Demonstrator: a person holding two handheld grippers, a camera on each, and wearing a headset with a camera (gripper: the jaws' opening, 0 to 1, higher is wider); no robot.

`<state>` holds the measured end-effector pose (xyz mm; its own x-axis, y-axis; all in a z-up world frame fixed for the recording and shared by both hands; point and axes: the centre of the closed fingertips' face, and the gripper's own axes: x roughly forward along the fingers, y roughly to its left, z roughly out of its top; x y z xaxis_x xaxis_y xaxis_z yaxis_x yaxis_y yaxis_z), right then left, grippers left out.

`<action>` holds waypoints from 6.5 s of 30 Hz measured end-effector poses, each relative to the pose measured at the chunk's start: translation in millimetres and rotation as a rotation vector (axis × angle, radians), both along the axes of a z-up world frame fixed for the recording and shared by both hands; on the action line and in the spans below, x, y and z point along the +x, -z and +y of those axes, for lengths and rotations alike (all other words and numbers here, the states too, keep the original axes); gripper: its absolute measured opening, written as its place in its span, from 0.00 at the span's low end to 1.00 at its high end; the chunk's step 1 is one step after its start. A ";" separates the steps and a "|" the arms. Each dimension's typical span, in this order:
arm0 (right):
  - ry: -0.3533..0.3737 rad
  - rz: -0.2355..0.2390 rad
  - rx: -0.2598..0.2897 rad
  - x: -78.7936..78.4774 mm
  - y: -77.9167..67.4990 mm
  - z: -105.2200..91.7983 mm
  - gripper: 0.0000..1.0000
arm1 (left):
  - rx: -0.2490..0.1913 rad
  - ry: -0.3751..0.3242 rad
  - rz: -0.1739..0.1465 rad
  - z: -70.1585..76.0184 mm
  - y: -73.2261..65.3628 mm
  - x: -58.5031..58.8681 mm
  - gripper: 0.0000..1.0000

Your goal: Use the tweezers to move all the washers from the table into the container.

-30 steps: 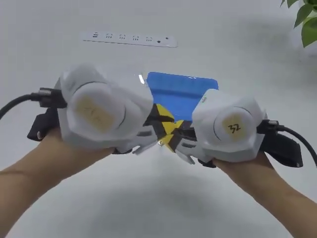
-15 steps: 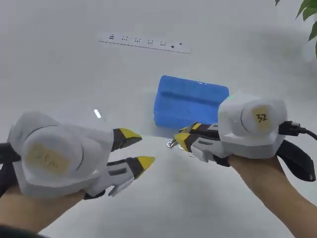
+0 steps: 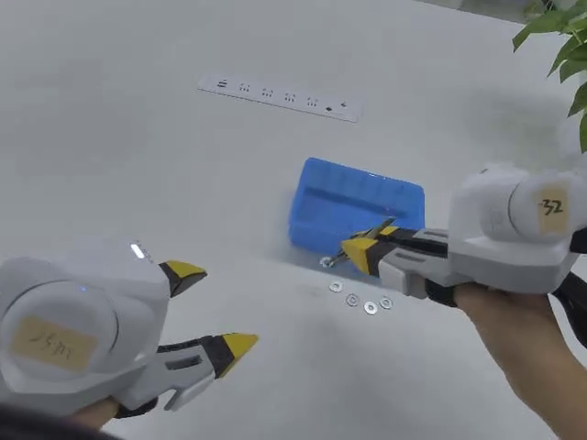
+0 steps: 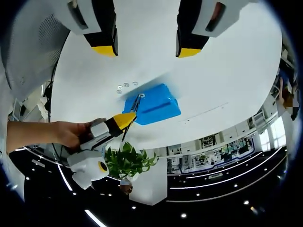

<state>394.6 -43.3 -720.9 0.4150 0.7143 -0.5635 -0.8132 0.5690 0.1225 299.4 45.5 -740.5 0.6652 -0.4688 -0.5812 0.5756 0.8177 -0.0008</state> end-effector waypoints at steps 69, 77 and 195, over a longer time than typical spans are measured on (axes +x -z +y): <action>0.173 -0.012 0.032 20.8 -13.4 -11.6 0.04 | 0.053 -0.022 -0.027 -8.3 -8.2 6.5 0.73; 0.172 0.053 0.013 7.9 10.2 -15.6 0.04 | 0.054 -0.021 -0.018 -7.9 -5.7 7.4 0.73; 0.206 0.059 -0.074 60.6 49.9 0.8 0.03 | 0.094 -0.019 0.024 2.3 13.7 0.2 0.65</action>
